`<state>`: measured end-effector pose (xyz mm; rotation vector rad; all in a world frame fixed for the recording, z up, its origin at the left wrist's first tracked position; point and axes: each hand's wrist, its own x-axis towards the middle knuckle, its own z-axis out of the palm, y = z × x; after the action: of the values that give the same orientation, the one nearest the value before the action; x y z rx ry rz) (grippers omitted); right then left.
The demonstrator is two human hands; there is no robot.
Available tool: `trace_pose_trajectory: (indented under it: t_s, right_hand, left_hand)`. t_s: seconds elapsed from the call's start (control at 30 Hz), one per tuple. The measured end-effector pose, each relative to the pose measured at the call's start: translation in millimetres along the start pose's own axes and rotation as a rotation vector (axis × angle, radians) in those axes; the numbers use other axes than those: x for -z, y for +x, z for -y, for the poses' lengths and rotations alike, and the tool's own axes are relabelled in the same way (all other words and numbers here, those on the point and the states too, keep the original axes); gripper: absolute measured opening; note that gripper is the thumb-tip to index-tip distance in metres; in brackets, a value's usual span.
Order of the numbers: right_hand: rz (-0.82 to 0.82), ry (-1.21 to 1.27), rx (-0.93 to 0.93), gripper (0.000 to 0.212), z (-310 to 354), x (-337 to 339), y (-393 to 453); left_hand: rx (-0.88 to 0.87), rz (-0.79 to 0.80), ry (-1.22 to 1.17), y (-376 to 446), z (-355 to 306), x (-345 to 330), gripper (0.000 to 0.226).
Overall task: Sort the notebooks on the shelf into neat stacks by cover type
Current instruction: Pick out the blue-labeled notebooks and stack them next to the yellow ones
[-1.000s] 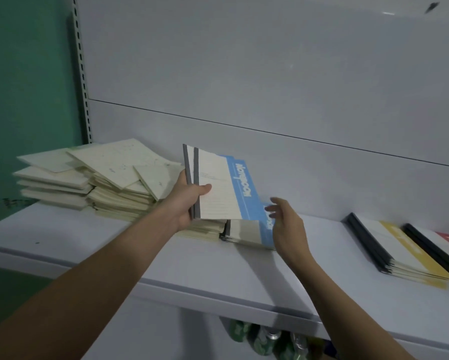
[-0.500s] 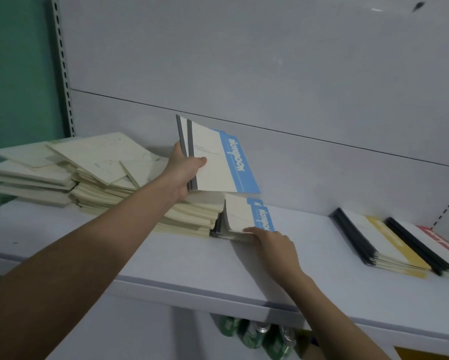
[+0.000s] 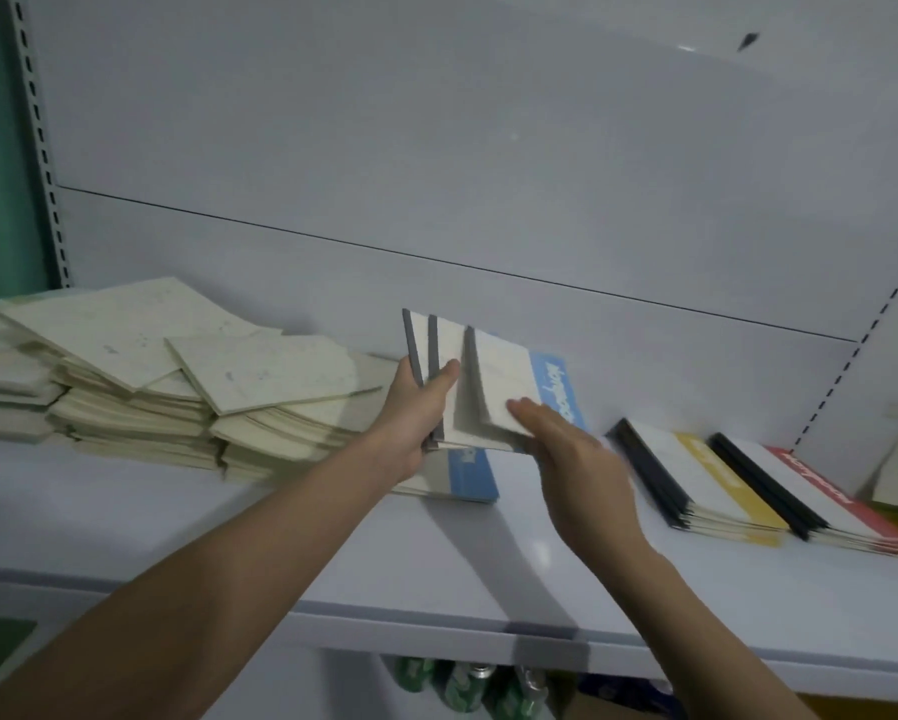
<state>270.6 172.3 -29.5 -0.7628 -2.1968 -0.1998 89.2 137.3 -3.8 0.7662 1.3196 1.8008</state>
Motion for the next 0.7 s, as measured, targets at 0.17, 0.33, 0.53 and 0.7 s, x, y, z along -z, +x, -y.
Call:
trace_pose_trajectory:
  t_s: [0.17,0.33,0.53,0.7]
  right_hand:
    - [0.477,0.344,-0.102,0.051,-24,3,-18]
    - [0.130,0.457,-0.668,0.052,-68,-4,-37]
    - [0.160,0.429,-0.840,0.035,-110,-17,-47]
    - [0.324,0.008,-0.691,0.037,-140,-37,-43]
  left_hand:
    - [0.077,0.084,0.003,3,35,-27,0.071]
    - [0.180,0.037,-0.056,10,68,-61,0.064]
    - [0.291,0.136,0.191,30,113,-100,0.043]
    - [0.144,0.105,0.814,50,127,-134,0.061]
